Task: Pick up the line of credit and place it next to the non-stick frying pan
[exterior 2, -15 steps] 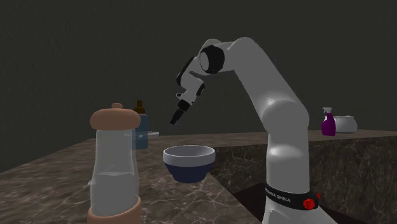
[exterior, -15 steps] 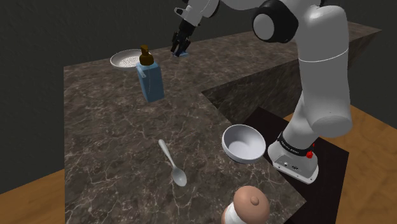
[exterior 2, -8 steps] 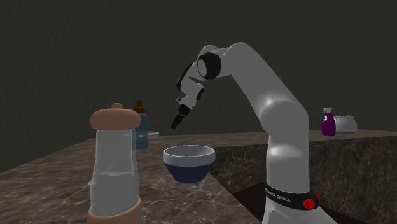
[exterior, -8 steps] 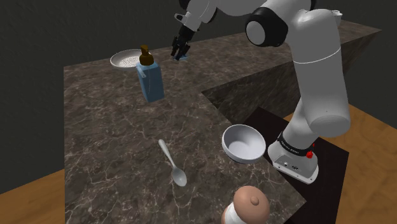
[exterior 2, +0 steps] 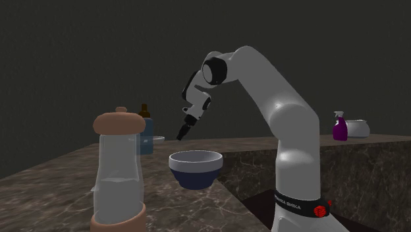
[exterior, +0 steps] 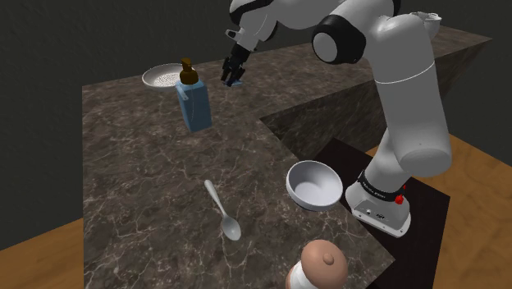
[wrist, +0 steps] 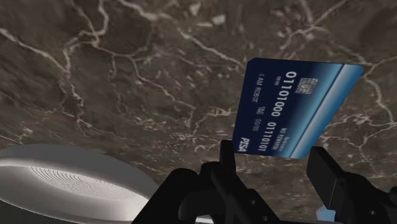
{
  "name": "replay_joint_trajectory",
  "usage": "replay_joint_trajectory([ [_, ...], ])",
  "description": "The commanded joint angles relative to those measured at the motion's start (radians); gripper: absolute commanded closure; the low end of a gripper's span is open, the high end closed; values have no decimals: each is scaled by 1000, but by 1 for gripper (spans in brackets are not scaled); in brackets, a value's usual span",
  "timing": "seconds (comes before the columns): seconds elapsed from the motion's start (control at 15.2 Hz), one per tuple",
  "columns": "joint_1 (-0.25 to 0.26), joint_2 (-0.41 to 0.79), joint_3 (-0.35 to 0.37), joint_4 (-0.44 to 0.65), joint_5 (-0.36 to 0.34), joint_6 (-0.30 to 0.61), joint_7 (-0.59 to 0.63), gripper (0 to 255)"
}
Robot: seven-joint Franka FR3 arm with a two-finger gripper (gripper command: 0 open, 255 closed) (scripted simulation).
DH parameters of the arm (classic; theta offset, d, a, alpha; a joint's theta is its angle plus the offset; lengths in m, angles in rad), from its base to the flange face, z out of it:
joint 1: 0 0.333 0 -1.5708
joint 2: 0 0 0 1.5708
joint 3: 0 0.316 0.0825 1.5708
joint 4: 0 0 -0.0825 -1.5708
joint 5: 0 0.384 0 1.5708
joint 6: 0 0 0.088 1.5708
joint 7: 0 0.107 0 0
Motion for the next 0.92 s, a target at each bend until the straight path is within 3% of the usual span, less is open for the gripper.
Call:
replay_joint_trajectory([
  [0.0,-4,13,6,-5,10,12,-14,255],
  [0.73,-8,33,16,-17,27,33,-36,255],
  [0.79,-8,33,16,-17,27,33,-36,0],
  [0.86,-8,33,16,-17,27,33,-36,0],
])
